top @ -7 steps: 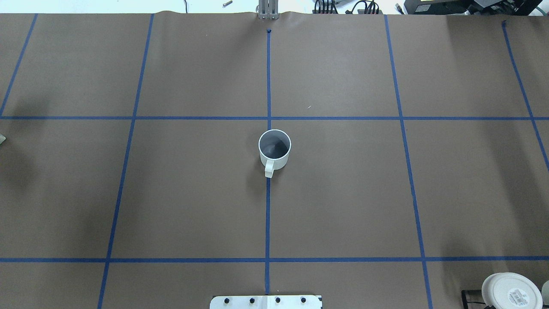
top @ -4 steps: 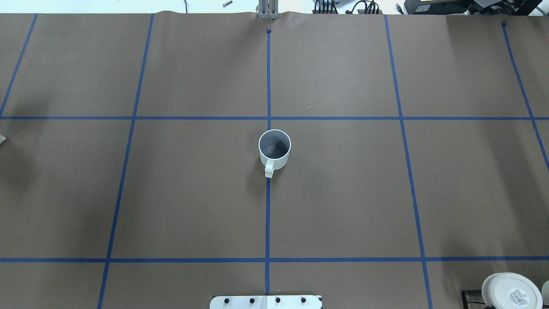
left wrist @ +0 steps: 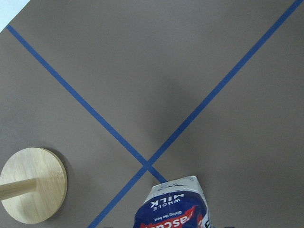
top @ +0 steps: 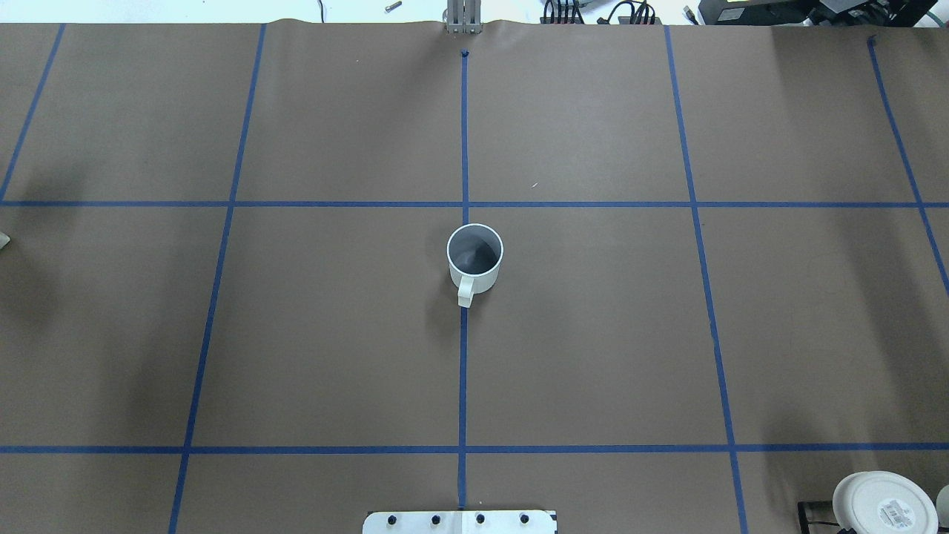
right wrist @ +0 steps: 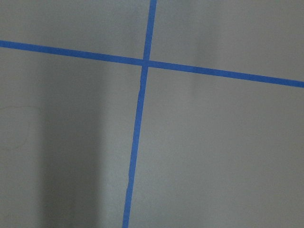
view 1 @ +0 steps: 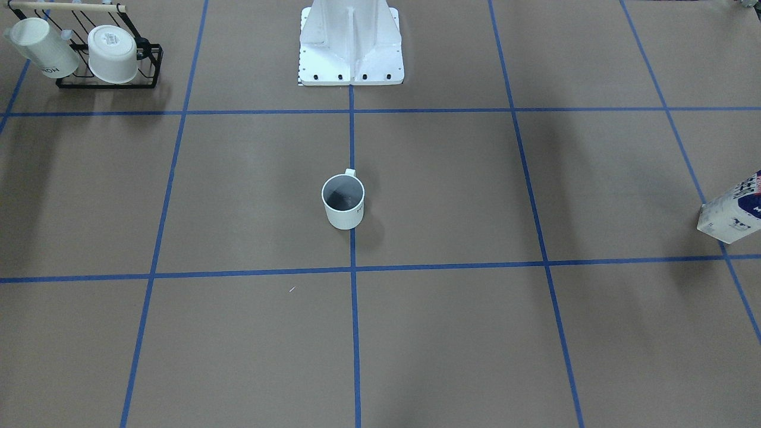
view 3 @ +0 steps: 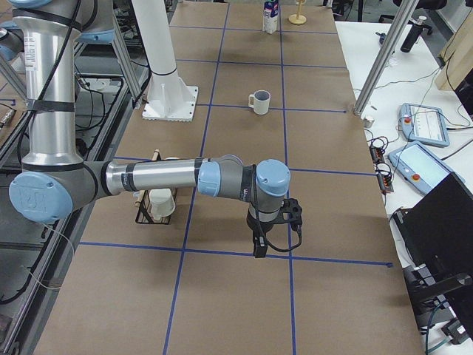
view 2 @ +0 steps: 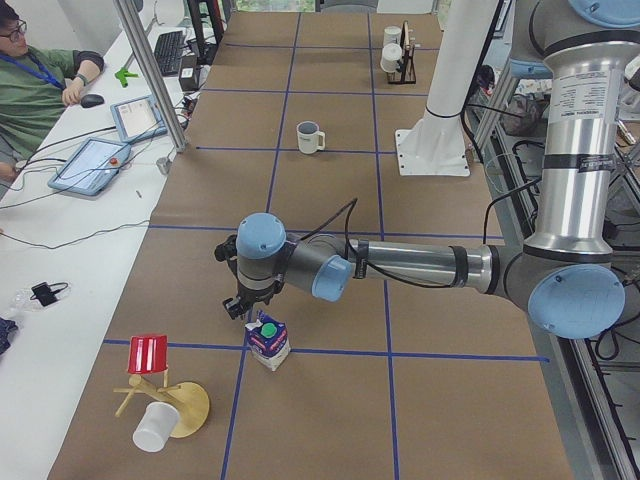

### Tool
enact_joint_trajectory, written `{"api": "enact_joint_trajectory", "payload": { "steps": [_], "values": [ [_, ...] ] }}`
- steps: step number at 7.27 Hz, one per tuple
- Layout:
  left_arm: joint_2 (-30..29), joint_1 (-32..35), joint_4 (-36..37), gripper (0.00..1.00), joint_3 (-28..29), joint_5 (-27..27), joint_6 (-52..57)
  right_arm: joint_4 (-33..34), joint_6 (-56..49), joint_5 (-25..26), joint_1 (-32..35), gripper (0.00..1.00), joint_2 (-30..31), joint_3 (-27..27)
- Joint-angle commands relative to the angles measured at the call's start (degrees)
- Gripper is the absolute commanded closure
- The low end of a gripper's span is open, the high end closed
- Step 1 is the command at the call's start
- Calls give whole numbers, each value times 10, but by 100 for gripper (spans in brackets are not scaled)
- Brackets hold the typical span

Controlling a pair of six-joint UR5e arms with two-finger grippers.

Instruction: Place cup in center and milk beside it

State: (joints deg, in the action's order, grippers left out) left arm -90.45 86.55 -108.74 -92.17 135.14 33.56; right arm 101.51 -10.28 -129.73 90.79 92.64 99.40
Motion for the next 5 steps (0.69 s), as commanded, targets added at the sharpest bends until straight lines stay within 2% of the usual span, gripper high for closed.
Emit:
{"api": "enact_joint_trajectory", "payload": {
  "steps": [1,5],
  "values": [
    [-3,-2,-1,32,2,7,5,0,0,0,0,0,0,-1],
    [-3,-21,1,33,11,6,16,-1,0,0,-1,0,0,-4]
  ]
}}
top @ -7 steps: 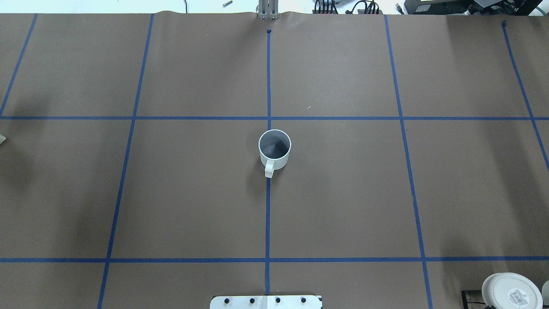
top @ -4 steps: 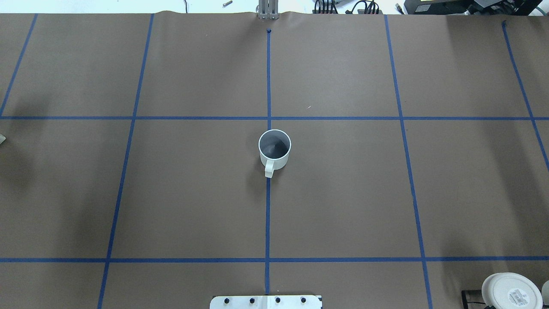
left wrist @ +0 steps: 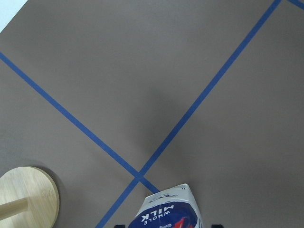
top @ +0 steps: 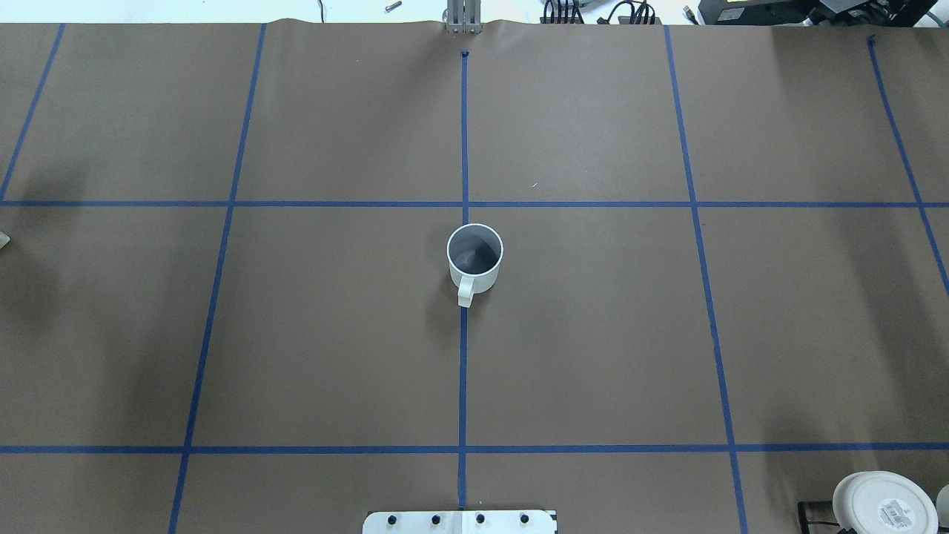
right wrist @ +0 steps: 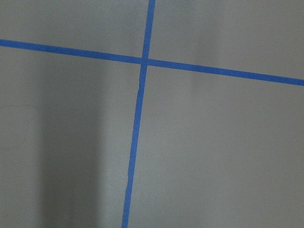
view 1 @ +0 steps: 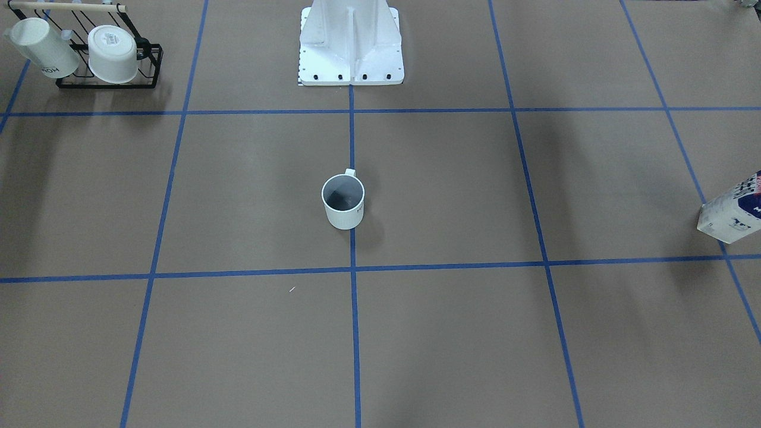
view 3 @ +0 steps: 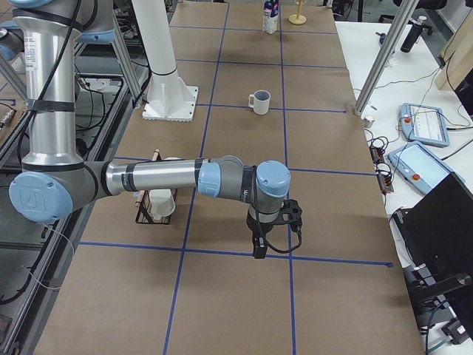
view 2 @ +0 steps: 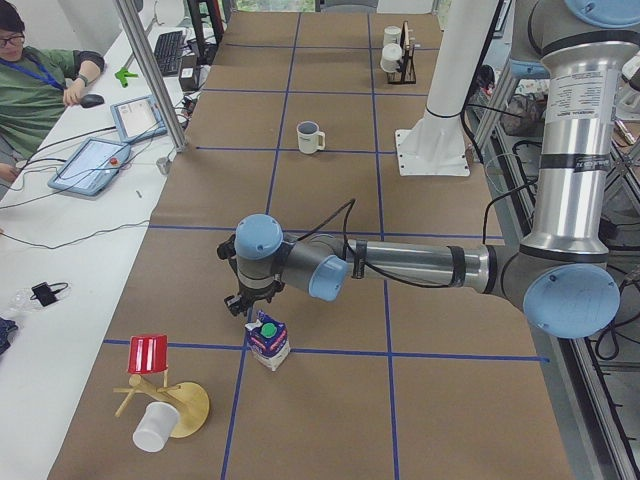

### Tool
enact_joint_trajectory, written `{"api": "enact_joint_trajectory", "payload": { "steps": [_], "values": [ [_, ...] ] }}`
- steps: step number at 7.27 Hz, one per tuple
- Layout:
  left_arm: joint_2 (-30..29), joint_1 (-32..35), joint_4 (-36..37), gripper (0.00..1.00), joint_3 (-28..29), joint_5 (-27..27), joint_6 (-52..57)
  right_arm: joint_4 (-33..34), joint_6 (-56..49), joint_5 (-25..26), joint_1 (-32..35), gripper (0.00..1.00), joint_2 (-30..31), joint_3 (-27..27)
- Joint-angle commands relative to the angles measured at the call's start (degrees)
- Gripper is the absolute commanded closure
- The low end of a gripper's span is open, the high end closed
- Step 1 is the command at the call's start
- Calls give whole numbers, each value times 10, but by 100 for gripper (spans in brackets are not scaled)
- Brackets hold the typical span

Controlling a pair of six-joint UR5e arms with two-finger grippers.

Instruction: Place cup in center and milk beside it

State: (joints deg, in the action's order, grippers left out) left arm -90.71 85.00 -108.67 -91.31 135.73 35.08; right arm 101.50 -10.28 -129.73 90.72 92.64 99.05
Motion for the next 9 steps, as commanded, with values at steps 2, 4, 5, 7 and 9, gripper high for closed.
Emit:
{"api": "enact_joint_trajectory", "payload": {
  "steps": [2,4,5,7,9],
  "values": [
    [-1,-5,0,49,17,0,16,-8,0,0,0,0,1,-7],
    [-1,-5,5,95,18,1,16,-8,0,0,0,0,1,-7],
    [-1,-5,6,100,18,8,10,-9,0,0,0,0,1,-7],
    [-1,-5,20,100,18,21,-12,-8,0,-1,0,0,1,-7],
    [-1,-5,22,100,18,27,-35,-9,0,-1,0,0,1,-7]
  ]
}}
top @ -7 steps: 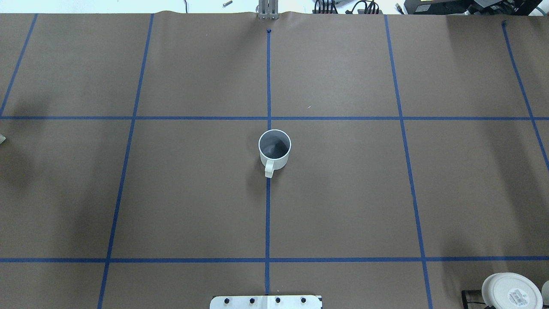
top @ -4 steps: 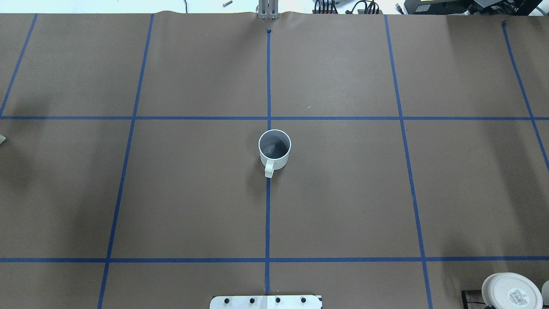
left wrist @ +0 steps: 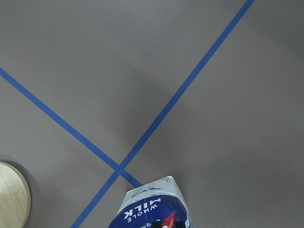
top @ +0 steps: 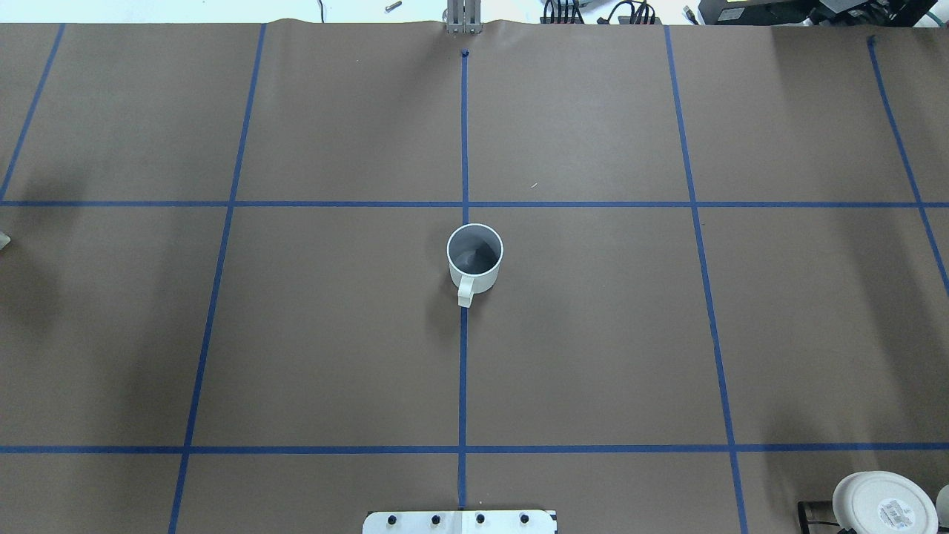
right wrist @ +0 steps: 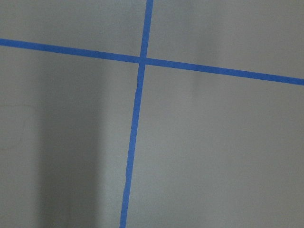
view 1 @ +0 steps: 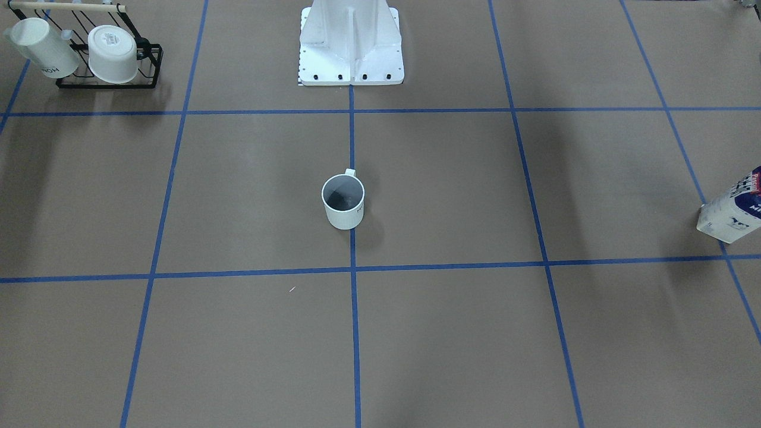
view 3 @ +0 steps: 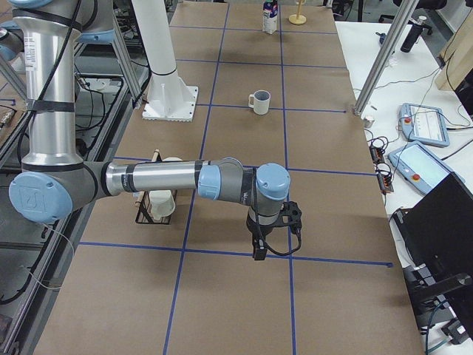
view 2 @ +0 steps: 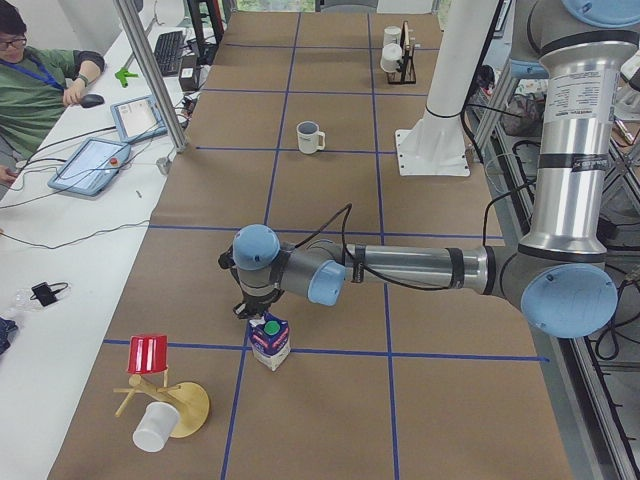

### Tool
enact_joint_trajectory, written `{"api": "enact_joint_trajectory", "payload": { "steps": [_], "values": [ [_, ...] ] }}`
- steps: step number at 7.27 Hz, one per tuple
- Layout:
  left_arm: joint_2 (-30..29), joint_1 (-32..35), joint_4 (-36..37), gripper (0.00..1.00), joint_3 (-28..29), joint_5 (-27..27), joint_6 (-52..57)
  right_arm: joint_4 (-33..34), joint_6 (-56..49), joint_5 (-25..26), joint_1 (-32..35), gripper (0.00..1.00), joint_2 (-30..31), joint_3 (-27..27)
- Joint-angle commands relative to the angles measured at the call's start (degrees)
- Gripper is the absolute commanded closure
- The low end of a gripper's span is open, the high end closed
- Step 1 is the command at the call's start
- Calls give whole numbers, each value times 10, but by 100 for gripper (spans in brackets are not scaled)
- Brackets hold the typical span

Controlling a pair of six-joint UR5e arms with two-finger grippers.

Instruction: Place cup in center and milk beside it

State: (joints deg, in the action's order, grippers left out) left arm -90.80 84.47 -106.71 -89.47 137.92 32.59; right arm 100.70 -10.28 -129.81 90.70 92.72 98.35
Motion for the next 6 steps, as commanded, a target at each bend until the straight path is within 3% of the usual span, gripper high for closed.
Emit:
{"api": "enact_joint_trajectory", "payload": {
  "steps": [1,6],
  "values": [
    [-2,1,23,100,-5,41,-10,-4,0,0,0,0,0,0],
    [-46,7,248,100,-145,48,-41,-7,0,-11,0,0,1,0]
  ]
}}
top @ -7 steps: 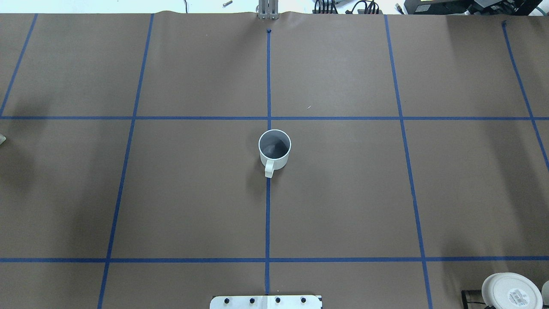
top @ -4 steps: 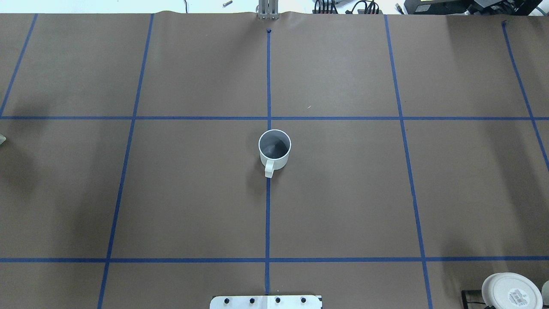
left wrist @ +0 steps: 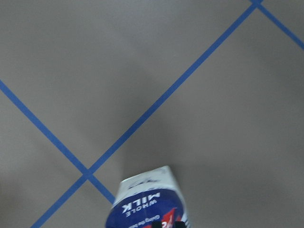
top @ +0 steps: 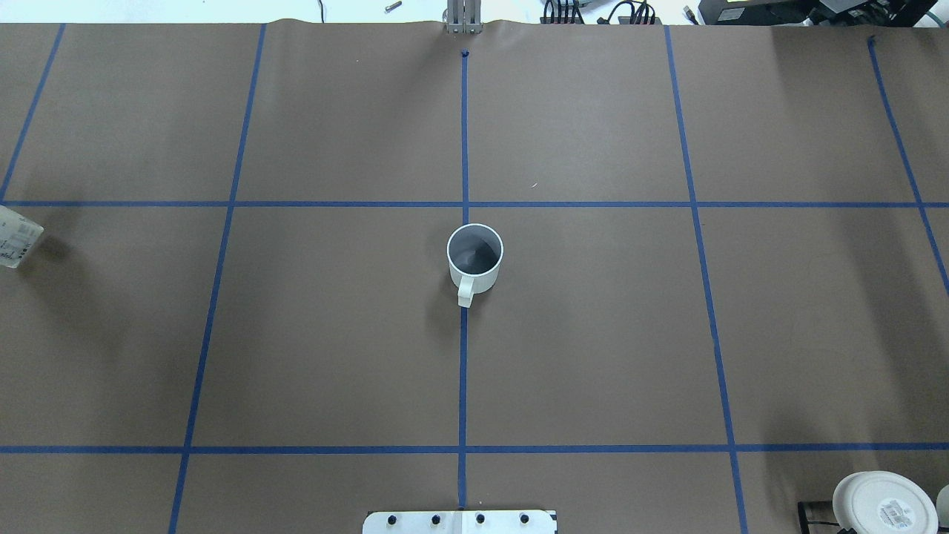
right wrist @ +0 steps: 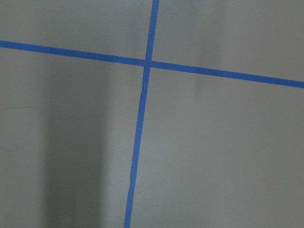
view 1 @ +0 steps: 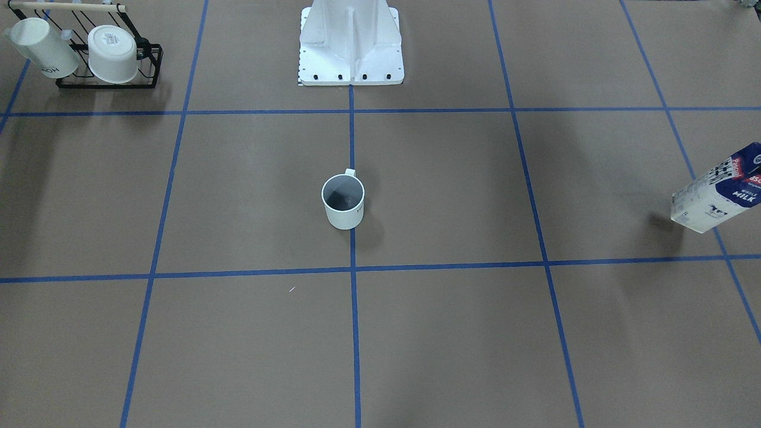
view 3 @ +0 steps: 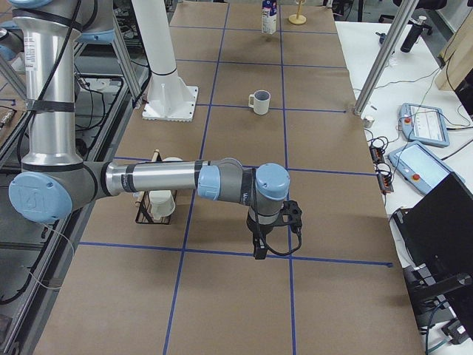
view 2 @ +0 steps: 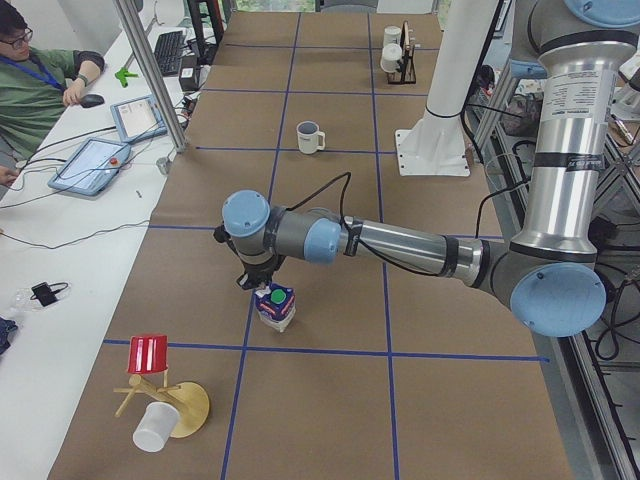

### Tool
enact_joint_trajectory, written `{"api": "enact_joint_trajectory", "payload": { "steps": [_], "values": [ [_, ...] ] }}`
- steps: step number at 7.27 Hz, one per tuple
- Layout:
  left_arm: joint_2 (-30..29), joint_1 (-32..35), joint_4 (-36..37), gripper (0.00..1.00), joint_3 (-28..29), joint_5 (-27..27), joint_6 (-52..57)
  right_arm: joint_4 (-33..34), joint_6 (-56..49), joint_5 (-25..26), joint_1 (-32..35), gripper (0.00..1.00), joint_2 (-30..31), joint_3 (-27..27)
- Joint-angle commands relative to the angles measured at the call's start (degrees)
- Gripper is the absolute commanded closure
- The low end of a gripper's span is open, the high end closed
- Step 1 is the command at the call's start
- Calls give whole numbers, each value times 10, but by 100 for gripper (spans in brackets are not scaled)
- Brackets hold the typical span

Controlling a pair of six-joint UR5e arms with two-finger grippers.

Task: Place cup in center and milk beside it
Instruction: 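Carry the blue milk carton with the left gripper toward the mug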

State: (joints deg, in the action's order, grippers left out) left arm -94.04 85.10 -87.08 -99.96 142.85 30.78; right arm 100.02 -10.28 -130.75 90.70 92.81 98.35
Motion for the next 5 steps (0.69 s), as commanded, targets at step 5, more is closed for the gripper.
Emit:
{"api": "enact_joint_trajectory", "payload": {
  "steps": [5],
  "values": [
    [-80,-93,51,100,-159,-17,-406,-1,1,-3,0,0,0,0]
  ]
}}
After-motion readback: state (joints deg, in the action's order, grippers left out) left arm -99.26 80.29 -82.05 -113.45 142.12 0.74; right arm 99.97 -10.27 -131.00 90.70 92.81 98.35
